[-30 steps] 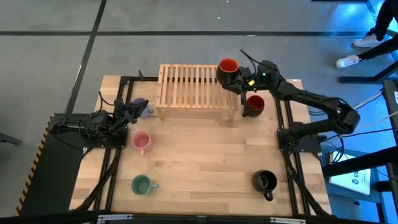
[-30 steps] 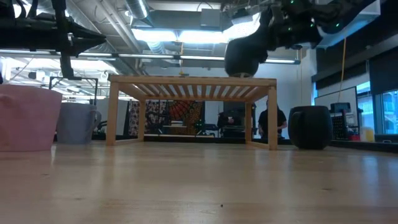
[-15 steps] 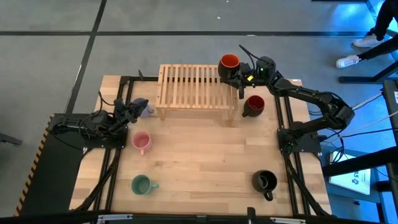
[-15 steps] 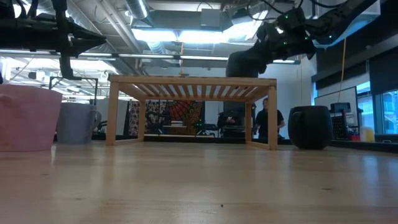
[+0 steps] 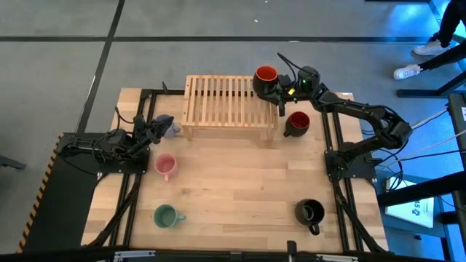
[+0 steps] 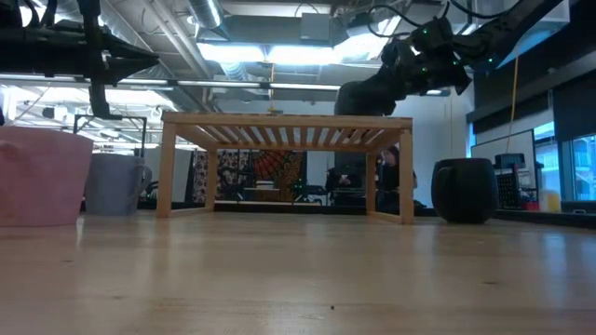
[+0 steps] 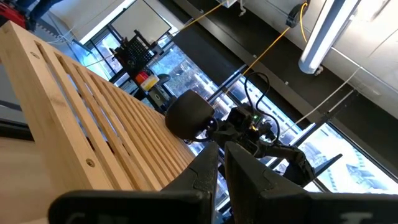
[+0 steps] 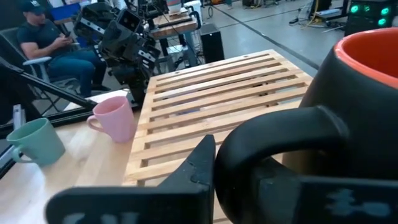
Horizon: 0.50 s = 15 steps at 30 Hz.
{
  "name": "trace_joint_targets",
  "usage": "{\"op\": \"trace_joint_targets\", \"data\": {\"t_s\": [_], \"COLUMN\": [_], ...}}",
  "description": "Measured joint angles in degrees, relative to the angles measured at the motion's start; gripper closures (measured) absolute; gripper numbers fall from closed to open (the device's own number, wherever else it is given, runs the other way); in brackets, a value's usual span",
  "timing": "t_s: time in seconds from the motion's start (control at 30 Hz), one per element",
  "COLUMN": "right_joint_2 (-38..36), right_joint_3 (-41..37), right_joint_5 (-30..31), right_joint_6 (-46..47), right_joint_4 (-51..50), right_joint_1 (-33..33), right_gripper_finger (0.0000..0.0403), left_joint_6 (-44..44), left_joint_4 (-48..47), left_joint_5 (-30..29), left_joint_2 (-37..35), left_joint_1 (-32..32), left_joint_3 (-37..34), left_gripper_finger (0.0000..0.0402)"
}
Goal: Place coffee mugs
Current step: Put the black orange mugs on the shelf
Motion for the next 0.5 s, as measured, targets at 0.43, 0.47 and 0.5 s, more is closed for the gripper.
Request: {"op": "trace_joint_targets", "data": {"t_s": [0.43,0.47,0.5], "right_joint_2": [-0.8,-1.1,-1.5], "right_joint_3": [0.0,0.0,0.0], "right_joint_5": [2.8,3.2,3.6], "right_joint_6": [0.3,0.3,0.2], "right_joint_4": [-3.0,-3.5,-4.2], "right_joint_1": [0.1,0.1,0.1], "right_gripper_finger": [0.0276,0.0269,0.0262], "left_joint_6": [0.0,0.0,0.0], "left_joint_4": [0.0,0.0,0.0], "left_joint_5": [0.0,0.1,0.1], "left_joint_2": [0.0,0.0,0.0], "left_joint_1": [0.0,0.0,0.0], "left_joint_3": [0.0,0.0,0.0], "left_gripper_finger": [0.0379,0.0379,0.0379]}}
